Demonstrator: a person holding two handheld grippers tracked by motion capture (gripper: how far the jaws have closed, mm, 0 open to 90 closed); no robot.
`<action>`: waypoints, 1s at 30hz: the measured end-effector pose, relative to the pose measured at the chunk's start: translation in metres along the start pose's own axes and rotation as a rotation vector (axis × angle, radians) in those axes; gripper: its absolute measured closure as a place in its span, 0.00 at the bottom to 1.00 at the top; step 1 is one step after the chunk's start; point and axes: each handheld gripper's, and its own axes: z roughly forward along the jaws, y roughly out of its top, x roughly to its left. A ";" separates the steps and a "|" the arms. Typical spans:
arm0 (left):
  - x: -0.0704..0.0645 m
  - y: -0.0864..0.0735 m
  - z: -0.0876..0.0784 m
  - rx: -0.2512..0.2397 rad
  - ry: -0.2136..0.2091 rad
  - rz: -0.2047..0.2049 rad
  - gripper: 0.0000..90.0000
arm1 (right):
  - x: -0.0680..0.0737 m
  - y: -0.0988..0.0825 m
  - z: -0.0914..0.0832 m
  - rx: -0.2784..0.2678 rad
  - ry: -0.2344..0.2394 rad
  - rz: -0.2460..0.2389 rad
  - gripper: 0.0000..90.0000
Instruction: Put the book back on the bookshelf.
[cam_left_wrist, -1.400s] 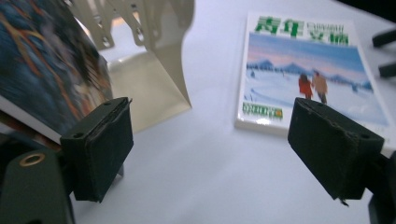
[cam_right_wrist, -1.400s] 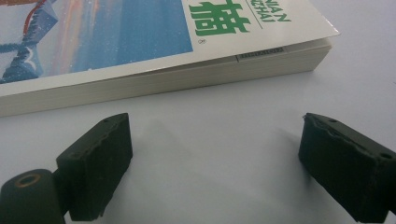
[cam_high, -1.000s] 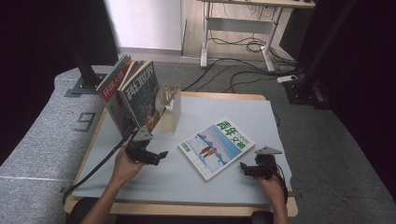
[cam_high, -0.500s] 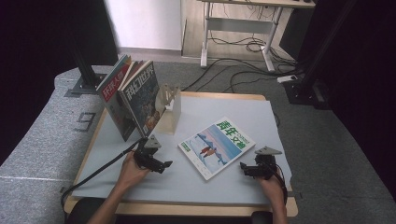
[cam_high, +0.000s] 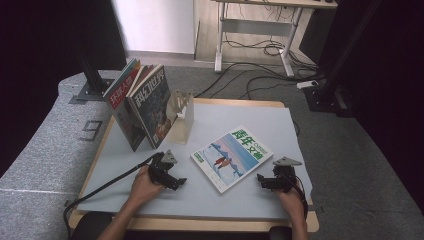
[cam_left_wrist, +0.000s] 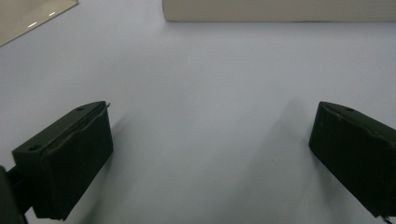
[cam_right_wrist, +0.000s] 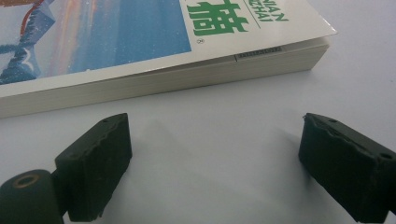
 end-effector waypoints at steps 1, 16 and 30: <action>0.000 0.000 0.000 0.000 0.000 0.000 0.00 | 0.000 0.000 0.000 0.000 0.000 0.000 0.10; 0.000 0.000 0.000 0.001 -0.001 -0.003 0.00 | 0.000 0.000 0.000 0.003 0.002 -0.001 0.10; 0.007 0.005 0.000 -0.015 -0.084 -0.031 0.00 | 0.000 0.001 0.000 0.006 -0.002 0.003 0.08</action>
